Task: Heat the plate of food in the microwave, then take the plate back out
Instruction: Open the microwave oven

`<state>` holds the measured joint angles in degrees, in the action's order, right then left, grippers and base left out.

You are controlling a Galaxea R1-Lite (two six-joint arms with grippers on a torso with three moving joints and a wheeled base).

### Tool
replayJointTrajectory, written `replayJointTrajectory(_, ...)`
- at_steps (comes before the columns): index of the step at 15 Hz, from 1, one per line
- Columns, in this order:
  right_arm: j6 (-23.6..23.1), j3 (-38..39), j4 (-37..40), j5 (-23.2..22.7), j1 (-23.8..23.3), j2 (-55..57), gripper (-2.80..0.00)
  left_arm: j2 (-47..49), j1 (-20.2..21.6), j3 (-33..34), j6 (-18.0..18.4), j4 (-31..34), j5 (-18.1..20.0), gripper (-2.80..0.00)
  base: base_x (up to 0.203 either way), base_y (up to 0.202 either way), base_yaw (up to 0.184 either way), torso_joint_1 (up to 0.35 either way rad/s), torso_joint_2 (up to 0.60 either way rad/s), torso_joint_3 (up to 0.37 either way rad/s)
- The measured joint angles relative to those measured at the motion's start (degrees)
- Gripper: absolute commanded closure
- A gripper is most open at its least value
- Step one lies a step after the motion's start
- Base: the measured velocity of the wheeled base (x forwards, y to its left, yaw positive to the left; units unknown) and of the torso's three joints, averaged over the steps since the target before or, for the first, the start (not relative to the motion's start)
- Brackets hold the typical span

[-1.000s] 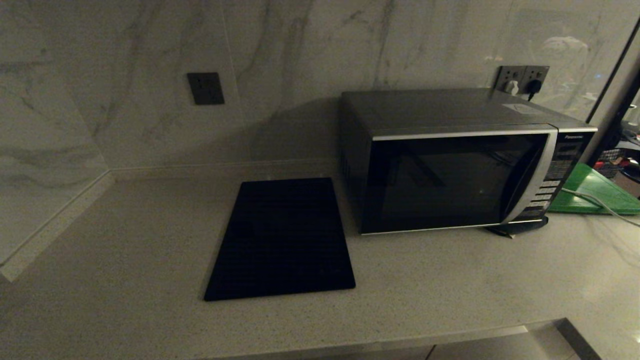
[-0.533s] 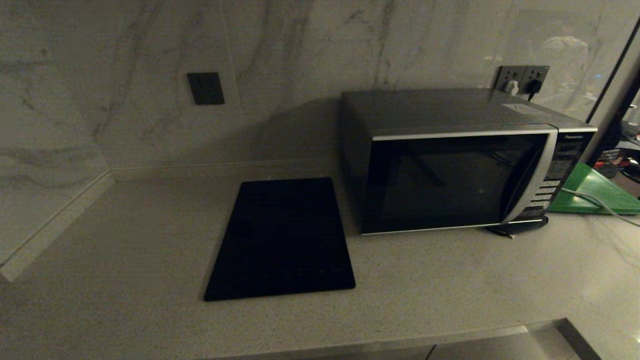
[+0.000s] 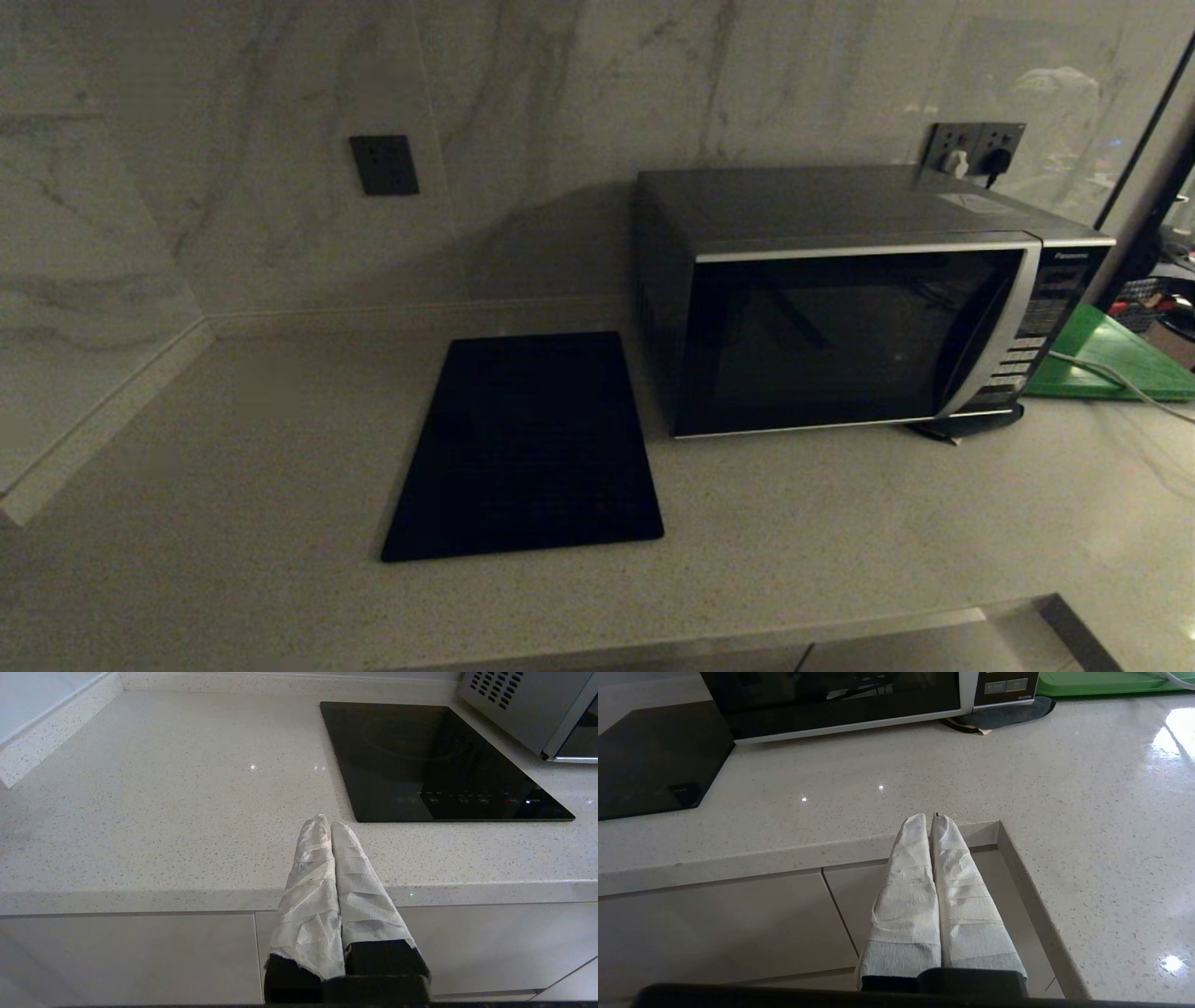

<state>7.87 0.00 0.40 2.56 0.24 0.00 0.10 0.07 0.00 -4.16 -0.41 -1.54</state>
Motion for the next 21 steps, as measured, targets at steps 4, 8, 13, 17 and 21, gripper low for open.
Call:
replayJointTrajectory(4,0.0,0.0,0.0,0.0,0.0,0.0,0.0,0.0,0.0,0.0,0.0,0.0,0.0,0.0,0.0,0.0,0.0,0.0,0.0,0.0)
replayJointTrajectory(8,0.0,0.0,0.0,0.0,0.0,0.0,0.0,0.0,0.0,0.0,0.0,0.0,0.0,0.0,0.0,0.0,0.0,0.0,0.0,0.0)
replayJointTrajectory(13,0.0,0.0,0.0,0.0,0.0,0.0,0.0,0.0,0.0,0.0,0.0,0.0,0.0,0.0,0.0,0.0,0.0,0.0,0.0,0.0)
replayJointTrajectory(17,0.0,0.0,0.0,0.0,0.0,0.0,0.0,0.0,0.0,0.0,-0.1,0.0,-0.1,0.0,0.0,0.0,0.0,0.0,0.0,0.0)
replayJointTrajectory(21,0.0,0.0,0.0,0.0,0.0,0.0,0.0,0.0,0.0,0.0,-0.1,0.0,0.0,0.0,0.0,0.0,0.0,0.0,0.0,0.0)
